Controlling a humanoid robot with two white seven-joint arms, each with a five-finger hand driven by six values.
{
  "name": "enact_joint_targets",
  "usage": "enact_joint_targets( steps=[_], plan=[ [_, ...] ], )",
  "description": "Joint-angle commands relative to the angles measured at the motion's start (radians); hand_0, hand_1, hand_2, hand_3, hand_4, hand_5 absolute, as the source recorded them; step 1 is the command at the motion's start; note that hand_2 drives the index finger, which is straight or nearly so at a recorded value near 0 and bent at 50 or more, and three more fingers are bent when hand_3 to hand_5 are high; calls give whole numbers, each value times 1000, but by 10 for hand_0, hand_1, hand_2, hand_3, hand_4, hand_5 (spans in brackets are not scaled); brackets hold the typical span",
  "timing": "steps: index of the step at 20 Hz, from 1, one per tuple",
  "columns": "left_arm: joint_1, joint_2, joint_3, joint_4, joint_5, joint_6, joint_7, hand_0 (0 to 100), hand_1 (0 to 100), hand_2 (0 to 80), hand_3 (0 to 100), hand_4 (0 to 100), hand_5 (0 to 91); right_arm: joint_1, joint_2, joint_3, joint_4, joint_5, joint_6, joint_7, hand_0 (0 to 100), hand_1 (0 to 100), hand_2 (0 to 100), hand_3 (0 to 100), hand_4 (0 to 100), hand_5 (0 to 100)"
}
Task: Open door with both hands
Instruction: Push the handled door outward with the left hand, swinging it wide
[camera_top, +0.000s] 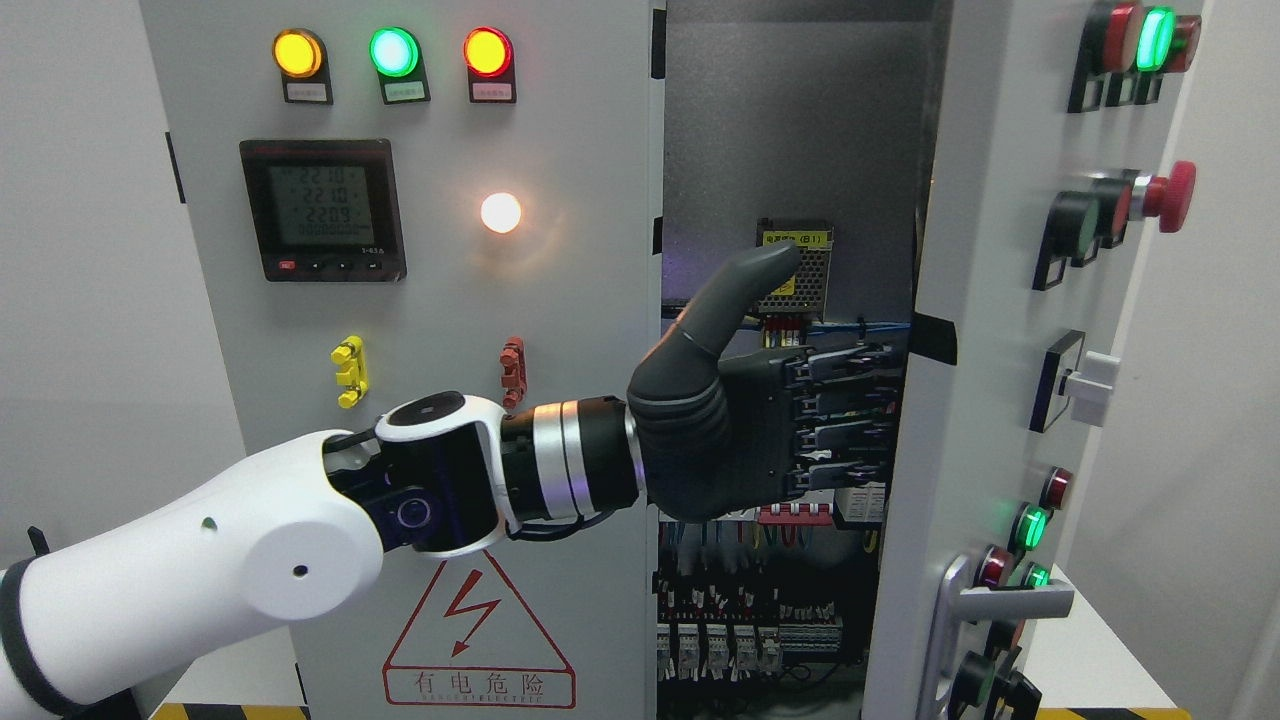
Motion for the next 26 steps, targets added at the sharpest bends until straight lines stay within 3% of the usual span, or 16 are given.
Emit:
enact_joint_targets(
  steps=[1, 5, 10, 21, 26],
  plan=[
    [-16, -176, -10, 60, -2, -2, 26, 0, 0, 0, 0, 0, 0, 1, 0, 0, 0, 0, 1, -1, 386, 0, 0, 0, 0, 0],
    [-27, -212, -12, 57, -1, -1, 35, 0, 0, 0, 0, 0, 0, 1, 0, 0, 0, -1, 1, -1, 386, 0, 0, 0, 0, 0],
    [-36, -265, -13, 54, -4, -1, 83, 0, 0, 0, 0, 0, 0, 1, 0, 0, 0, 0, 1, -1, 386, 0, 0, 0, 0, 0],
    [-74, -444, -13, 118, -37, -2, 134, 0, 0, 0, 0, 0, 0, 0, 0, 0, 0, 0, 1, -1, 386, 0, 0, 0, 0, 0],
    [-76, -449, -15, 133, -40, -5, 157, 0, 0, 0, 0, 0, 0, 0, 0, 0, 0, 0, 1, -2, 386, 0, 0, 0, 0, 0]
  ],
)
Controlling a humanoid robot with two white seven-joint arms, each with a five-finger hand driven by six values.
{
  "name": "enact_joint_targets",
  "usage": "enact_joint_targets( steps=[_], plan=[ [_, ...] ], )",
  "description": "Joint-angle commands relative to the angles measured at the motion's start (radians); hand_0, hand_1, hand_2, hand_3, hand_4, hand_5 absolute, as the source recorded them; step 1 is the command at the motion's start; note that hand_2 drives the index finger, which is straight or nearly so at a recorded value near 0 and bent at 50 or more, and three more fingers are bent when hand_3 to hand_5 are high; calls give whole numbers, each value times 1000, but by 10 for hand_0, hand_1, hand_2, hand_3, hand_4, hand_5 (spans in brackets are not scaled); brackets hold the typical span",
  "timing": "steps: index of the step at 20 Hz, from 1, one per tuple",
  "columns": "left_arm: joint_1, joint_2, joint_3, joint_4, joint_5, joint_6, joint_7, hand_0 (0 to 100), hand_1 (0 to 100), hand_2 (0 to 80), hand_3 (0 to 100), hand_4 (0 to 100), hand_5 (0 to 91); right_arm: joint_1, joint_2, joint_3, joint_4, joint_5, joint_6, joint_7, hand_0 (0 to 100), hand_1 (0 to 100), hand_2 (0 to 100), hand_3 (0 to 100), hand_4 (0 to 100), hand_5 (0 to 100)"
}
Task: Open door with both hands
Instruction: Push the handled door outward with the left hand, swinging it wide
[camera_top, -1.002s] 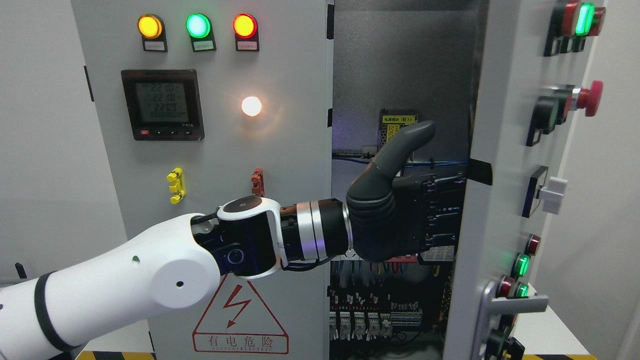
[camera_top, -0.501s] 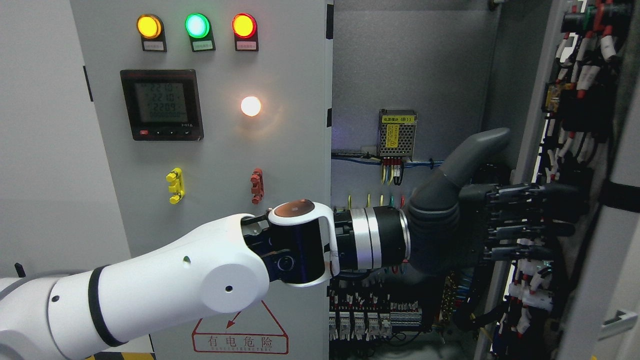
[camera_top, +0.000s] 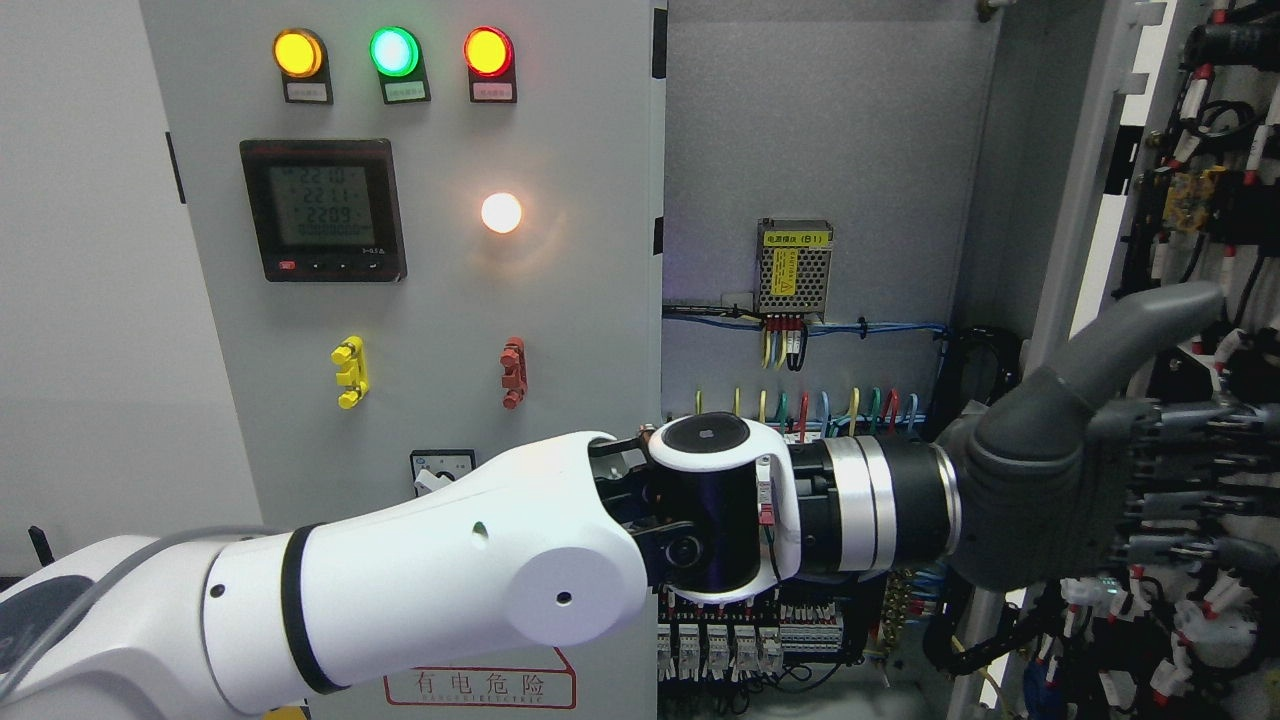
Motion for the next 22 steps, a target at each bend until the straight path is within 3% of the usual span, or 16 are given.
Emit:
enact_joint_targets(
  steps=[1, 6, 22],
  plan=[
    [-8, -105, -3, 49, -5, -4, 32, 0, 0, 0, 0, 0, 0, -1, 0, 0, 0, 0, 1, 1, 386, 0, 0, 0, 0, 0],
    [-8, -119, -6, 43, -4, -35, 105, 0, 0, 0, 0, 0, 0, -1, 0, 0, 0, 0, 1, 1, 386, 0, 0, 0, 0, 0],
    [-10, -121, -3, 45, -36, -38, 105, 0, 0, 0, 0, 0, 0, -1, 0, 0, 0, 0, 1, 1, 386, 0, 0, 0, 0, 0]
  ],
)
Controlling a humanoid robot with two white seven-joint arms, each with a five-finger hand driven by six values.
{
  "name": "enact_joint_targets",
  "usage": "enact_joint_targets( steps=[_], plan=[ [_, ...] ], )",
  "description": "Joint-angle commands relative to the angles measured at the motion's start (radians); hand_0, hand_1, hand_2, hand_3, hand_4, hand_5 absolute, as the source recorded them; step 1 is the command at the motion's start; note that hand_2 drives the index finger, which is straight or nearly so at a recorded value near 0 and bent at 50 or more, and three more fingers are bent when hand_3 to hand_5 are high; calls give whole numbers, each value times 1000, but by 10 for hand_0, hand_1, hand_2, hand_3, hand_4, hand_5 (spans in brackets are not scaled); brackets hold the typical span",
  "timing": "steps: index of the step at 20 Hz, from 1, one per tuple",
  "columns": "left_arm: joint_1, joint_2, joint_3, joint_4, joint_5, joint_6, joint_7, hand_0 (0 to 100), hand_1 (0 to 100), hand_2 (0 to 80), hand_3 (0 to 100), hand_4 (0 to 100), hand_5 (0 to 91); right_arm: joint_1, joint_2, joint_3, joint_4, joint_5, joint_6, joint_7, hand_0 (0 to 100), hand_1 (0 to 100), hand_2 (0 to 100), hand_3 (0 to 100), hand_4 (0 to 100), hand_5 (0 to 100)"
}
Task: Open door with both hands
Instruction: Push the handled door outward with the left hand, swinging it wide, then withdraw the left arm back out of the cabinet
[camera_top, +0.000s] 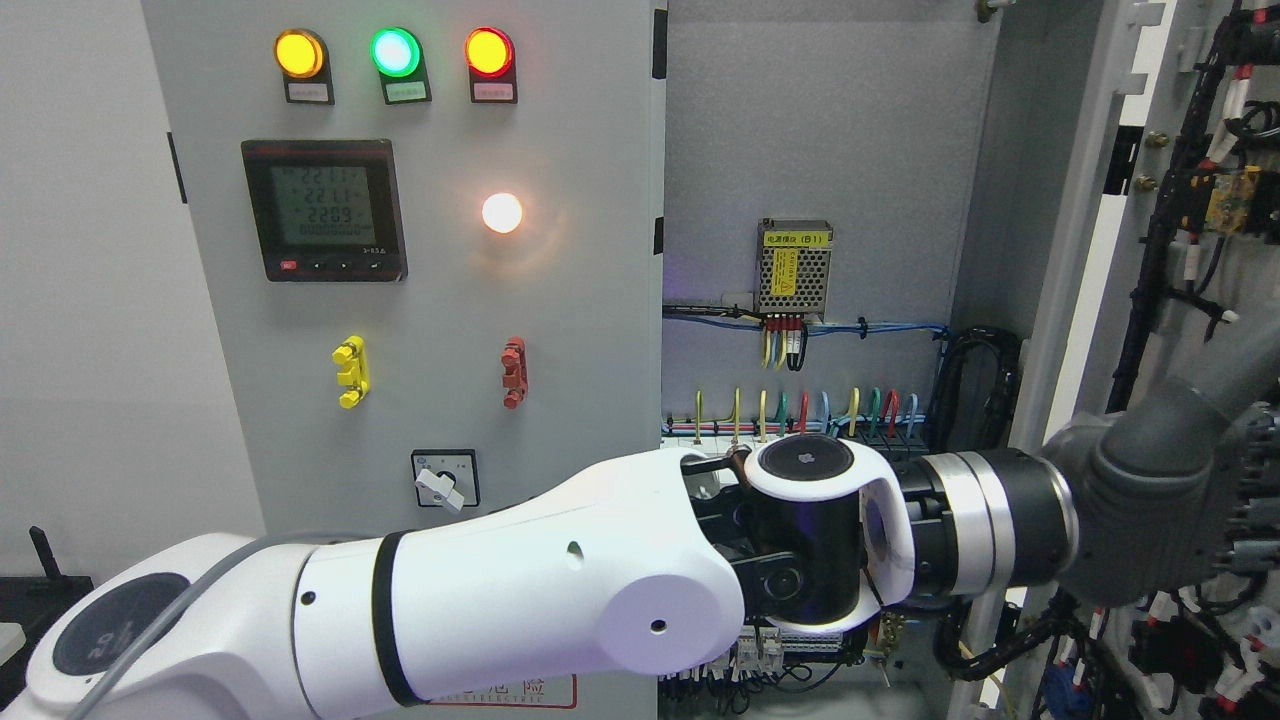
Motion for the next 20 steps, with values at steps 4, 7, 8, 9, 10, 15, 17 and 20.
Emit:
enact_joint_targets(
  steps=[4, 7, 8, 9, 10, 15, 17, 20],
  plan=[
    [2, -24, 3, 2, -14, 11, -5, 0, 0, 0, 0, 0, 0, 0, 0, 0, 0, 0, 1, 3, 386, 0, 0, 0, 0, 0],
    [11, 7, 5, -1, -12, 16, -13, 0, 0, 0, 0, 0, 0, 0, 0, 0, 0, -1, 1, 4, 386, 0, 0, 0, 0, 0],
    [19, 30, 5, -4, -12, 17, -14, 0, 0, 0, 0, 0, 0, 1, 0, 0, 0, 0, 1, 4, 386, 0, 0, 0, 0, 0],
    [25, 53, 5, -5, -12, 18, -14, 0, 0, 0, 0, 0, 0, 0, 0, 0, 0, 0, 1, 4, 386, 0, 0, 0, 0, 0],
    [28, 77, 5, -5, -12, 18, -14, 0, 0, 0, 0, 0, 0, 0, 0, 0, 0, 0, 1, 4, 386, 0, 0, 0, 0, 0],
    [59, 211, 5, -46, -12, 21, -31, 0, 0, 0, 0, 0, 0, 1, 0, 0, 0, 0, 1, 4, 386, 0, 0, 0, 0, 0],
    [82, 272, 6, -79, -12, 37, -39, 0, 0, 0, 0, 0, 0, 0, 0, 0, 0, 0, 1, 4, 386, 0, 0, 0, 0, 0],
    [120, 364, 20, -135, -18, 51, -47, 0, 0, 0, 0, 0, 0, 0, 0, 0, 0, 0, 1, 4, 386, 0, 0, 0, 0, 0]
  ],
)
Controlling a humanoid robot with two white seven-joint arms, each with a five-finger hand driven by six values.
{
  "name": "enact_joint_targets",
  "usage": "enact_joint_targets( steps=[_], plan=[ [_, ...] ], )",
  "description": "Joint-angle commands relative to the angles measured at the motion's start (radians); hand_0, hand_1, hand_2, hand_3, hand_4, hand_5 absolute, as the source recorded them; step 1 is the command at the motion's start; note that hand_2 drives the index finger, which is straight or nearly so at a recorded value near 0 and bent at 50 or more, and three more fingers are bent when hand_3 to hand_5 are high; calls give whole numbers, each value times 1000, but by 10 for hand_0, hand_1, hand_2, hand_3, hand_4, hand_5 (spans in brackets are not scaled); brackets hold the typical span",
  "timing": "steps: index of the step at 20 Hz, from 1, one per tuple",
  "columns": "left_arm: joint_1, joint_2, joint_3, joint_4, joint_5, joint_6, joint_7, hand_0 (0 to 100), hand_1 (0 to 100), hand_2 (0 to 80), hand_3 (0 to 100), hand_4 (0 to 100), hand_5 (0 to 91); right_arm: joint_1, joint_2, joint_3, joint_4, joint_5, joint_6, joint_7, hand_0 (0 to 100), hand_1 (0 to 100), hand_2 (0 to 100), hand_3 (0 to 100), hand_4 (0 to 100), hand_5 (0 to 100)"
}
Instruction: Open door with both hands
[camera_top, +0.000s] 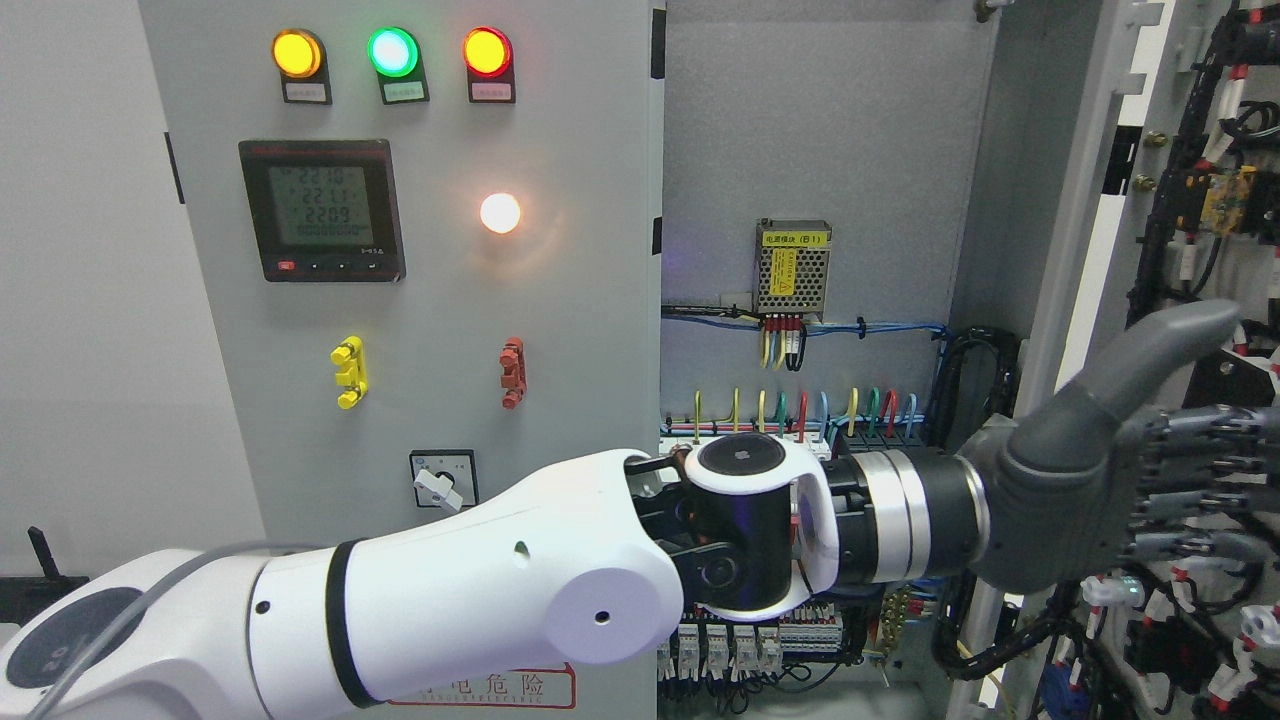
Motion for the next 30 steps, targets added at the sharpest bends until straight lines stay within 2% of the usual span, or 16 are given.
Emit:
enact_joint_targets(
  steps=[1, 5, 12, 17, 21, 24, 26, 30],
  plan=[
    [76, 253, 22, -115, -16, 21, -17, 0, 0, 0, 0, 0, 0, 0, 0, 0, 0, 0, 1, 1, 386, 0, 0, 0, 0, 0],
    [220, 388, 100, -223, -146, 62, -51, 0, 0, 0, 0, 0, 0, 0, 0, 0, 0, 0, 1, 1, 386, 0, 0, 0, 0, 0],
    [570, 675, 332, -350, -229, 139, -94, 0, 0, 0, 0, 0, 0, 0, 0, 0, 0, 0, 1, 1, 386, 0, 0, 0, 0, 0],
    [824, 821, 456, -358, -338, 137, -94, 0, 0, 0, 0, 0, 0, 0, 0, 0, 0, 0, 1, -1, 386, 0, 0, 0, 0, 0],
    [1033, 879, 549, -356, -442, 125, -94, 0, 0, 0, 0, 0, 0, 0, 0, 0, 0, 0, 1, 1, 386, 0, 0, 0, 0, 0],
    [1250, 910, 700, -355, -484, 125, -96, 0, 0, 0, 0, 0, 0, 0, 0, 0, 0, -1, 1, 1, 386, 0, 0, 0, 0, 0],
    [1369, 915, 767, -347, -534, 124, -97, 0, 0, 0, 0, 0, 0, 0, 0, 0, 0, -1, 1, 1, 386, 0, 0, 0, 0, 0],
    [1591, 916, 875, -317, -568, 124, -163, 0, 0, 0, 0, 0, 0, 0, 0, 0, 0, 0, 1, 1, 386, 0, 0, 0, 0, 0]
  ],
)
